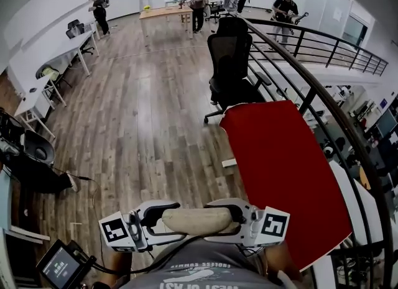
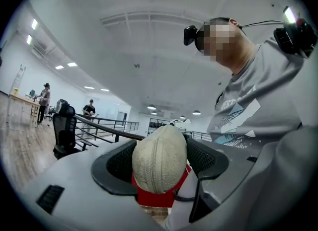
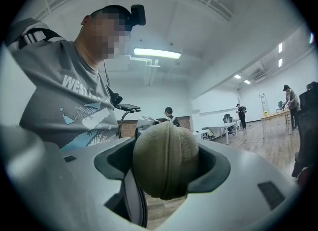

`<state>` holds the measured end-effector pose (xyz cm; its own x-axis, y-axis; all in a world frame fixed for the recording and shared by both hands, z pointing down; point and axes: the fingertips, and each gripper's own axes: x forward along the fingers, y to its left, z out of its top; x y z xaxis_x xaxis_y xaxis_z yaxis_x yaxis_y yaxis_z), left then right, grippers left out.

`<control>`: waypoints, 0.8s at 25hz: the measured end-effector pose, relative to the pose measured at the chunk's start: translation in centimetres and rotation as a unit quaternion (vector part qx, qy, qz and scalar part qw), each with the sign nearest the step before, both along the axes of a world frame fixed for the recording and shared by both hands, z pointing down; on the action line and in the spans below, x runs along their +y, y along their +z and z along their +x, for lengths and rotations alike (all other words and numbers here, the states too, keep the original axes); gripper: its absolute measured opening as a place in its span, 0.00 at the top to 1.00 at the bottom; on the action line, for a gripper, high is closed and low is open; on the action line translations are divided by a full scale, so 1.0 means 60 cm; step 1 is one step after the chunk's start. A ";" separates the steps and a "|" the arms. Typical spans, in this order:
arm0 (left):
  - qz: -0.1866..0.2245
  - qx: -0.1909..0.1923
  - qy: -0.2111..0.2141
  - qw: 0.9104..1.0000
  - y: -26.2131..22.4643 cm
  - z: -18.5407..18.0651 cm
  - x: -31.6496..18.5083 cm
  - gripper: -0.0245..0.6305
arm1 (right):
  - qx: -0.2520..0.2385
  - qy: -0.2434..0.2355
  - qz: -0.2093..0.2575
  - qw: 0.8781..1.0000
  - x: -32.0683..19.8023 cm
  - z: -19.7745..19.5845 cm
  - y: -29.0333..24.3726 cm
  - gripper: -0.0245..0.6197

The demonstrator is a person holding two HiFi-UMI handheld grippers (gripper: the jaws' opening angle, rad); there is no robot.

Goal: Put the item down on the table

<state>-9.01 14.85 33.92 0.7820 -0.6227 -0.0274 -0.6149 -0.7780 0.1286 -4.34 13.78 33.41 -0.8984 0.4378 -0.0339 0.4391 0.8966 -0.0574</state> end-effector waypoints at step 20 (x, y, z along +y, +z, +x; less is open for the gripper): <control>-0.020 -0.001 0.042 0.999 -0.005 -0.069 -0.437 0.47 | 0.005 0.042 -0.028 0.999 -0.431 -0.069 -0.001 0.54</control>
